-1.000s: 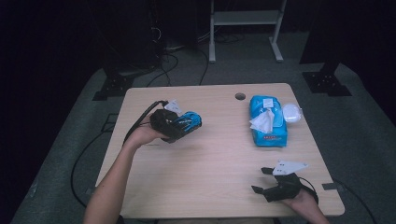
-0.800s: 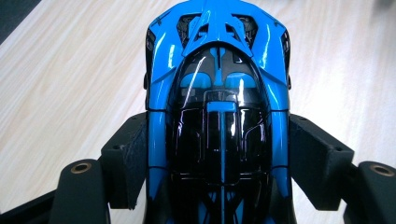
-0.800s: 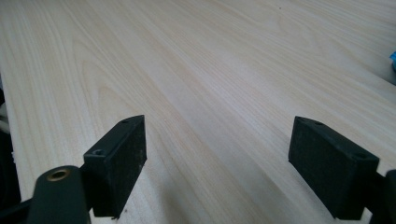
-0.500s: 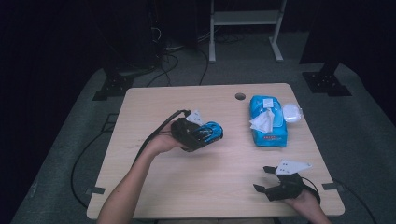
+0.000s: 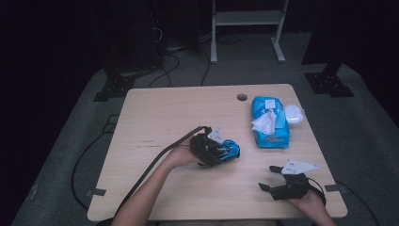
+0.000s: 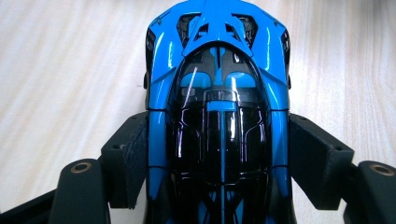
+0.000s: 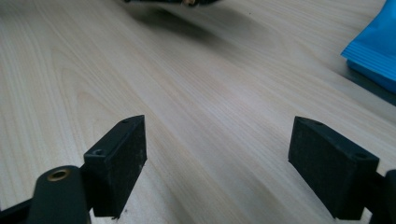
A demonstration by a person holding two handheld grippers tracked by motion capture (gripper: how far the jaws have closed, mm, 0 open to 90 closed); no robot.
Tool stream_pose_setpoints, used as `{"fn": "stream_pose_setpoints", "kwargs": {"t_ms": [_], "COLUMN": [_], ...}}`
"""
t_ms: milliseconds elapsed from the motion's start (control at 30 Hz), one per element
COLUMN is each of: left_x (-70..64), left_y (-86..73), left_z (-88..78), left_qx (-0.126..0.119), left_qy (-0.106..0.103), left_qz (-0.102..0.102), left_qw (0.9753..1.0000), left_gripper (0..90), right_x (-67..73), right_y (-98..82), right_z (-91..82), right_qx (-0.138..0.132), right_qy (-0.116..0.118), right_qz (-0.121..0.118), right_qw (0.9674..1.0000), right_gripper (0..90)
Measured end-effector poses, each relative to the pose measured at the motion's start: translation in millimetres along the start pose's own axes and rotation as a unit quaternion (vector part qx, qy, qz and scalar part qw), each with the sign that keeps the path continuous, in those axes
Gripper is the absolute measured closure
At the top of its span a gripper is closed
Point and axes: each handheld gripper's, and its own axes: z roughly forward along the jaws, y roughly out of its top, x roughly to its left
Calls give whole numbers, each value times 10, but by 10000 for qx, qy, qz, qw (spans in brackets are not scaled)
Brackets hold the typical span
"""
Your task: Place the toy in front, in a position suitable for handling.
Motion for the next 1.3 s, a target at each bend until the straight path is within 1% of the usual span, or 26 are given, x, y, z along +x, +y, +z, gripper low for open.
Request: {"fn": "stream_pose_setpoints", "kwargs": {"t_ms": [133, 167, 267, 367, 667, 733, 800, 867, 900, 967, 1067, 1133, 1167, 1200, 1267, 1300], "left_x": [-69, -81, -104, -129, -119, -125, -113, -117, -115, -109, -125, -154, -171, -181, -209, -212], "left_y": [-14, -15, -19, -21, -58, -88, -120, -149, -159, -171, -189, -216, -243, -263, -320, -342], "left_z": [100, 121, 173, 230, 260, 277, 284, 276, 270, 231, 143, 80, 43, 19, -38, -64], "left_qx": [70, 95, 120, 252, 259, 222, 121, 36, 3, -128, -337, -489, -626, -696, -927, -1008], "left_qy": [-90, -76, -127, -148, -195, -178, -206, -214, -217, -264, -187, -74, -15, 15, 44, 95], "left_qz": [50, 77, 72, 161, 75, 9, -102, -127, -157, -276, -275, -314, -317, -327, -496, -540], "left_qw": [9999, 9999, 9998, 9994, 9994, 9996, 9997, 9997, 9996, 9992, 9989, 9983, 9975, 9970, 9944, 9934], "left_gripper": [280, 280, 280, 280, 279, 277, 274, 268, 258, 210, 180, 156, 148, 134, 129, 128], "right_x": [-19, -19, -22, -24, -25, -29, -33, -42, -49, -69, -117, -155, -172, -201, -245, -271], "right_y": [-4, -4, -4, -3, 2, 3, 6, 11, 13, 21, 59, 103, 121, 154, 223, 263], "right_z": [-7, -7, -7, -12, -11, -6, -5, -9, -12, -16, -37, -65, -78, -97, -128, -144], "right_qx": [-26, -26, -30, -48, -55, -49, -53, -65, -70, -91, -147, -206, -244, -300, -320, -328], "right_qy": [-62, -62, -82, -104, -133, -138, -150, -170, -193, -230, -321, -401, -429, -462, -525, -561], "right_qz": [39, 39, 41, 41, 39, 30, 29, 38, 48, 48, 54, 60, 77, 81, 28, 0], "right_qw": [10000, 10000, 10000, 9999, 9999, 9999, 9999, 9998, 9998, 9997, 9994, 9990, 9988, 9984, 9981, 9979], "right_gripper": [185, 185, 185, 185, 185, 186, 186, 185, 185, 185, 185, 185, 185, 186, 186, 186]}}
